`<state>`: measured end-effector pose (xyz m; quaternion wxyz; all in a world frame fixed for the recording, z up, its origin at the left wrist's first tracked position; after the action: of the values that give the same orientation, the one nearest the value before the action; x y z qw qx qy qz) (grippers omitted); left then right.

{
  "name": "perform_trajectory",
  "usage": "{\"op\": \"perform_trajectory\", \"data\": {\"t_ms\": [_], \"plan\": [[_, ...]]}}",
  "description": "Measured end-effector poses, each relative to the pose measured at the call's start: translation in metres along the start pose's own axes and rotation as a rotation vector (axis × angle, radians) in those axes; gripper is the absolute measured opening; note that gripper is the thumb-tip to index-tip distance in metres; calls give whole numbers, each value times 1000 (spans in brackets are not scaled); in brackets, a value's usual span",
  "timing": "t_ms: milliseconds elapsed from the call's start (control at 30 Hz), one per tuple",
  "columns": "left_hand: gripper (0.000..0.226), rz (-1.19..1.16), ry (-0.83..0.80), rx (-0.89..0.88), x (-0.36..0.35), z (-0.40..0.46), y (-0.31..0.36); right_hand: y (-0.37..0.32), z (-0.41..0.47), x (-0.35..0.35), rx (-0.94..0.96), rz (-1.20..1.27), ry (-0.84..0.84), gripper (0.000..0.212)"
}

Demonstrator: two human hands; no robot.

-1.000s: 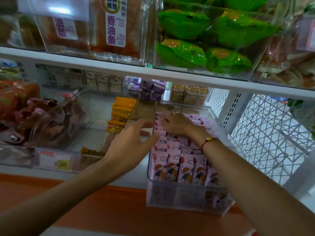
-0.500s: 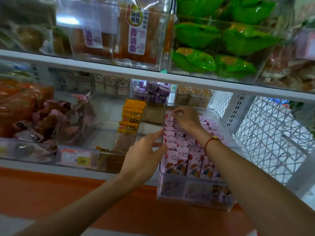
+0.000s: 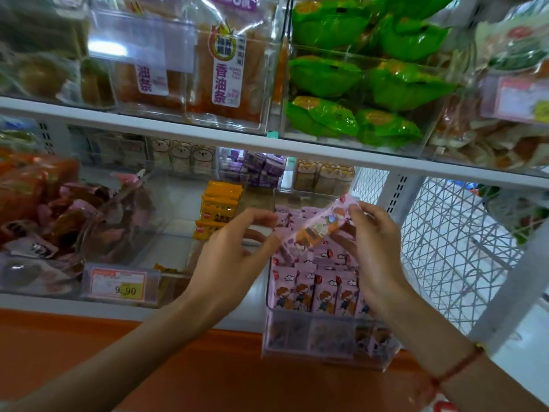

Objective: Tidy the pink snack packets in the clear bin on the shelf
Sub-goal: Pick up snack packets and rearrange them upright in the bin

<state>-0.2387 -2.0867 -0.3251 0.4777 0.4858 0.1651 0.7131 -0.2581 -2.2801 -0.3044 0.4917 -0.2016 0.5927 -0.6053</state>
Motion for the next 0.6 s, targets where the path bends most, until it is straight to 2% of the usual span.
{"op": "perform_trajectory", "data": {"t_ms": [67,167,300,467,600], "plan": [[54,91,-64,-72,-7,-3,7,9,-15,0,-68,-29,-81,17],[66,237,-66,-161,-12,-7,14,18,-26,-3,-179,10,-93,22],[56,216,-15,-134,-9,-6,15,16,-27,-6,-238,107,-99,22],[48,259,26,-153,0,-3,16,4,-20,-4,-148,161,-79,15],[44,332,49,-149,4,-3,18,5,-21,-1,-161,203,-149,17]]}}
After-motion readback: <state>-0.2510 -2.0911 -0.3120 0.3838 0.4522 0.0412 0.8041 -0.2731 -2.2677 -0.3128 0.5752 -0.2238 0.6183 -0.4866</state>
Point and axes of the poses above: each hand's wrist, its own z-axis towards the middle knuckle, its own x-axis out of the back of the hand, y = z × x, the point moved 4 cm from there along z, towards the middle knuckle, and after that the axes turned 12 degrees about z, right-handed, at the moved point
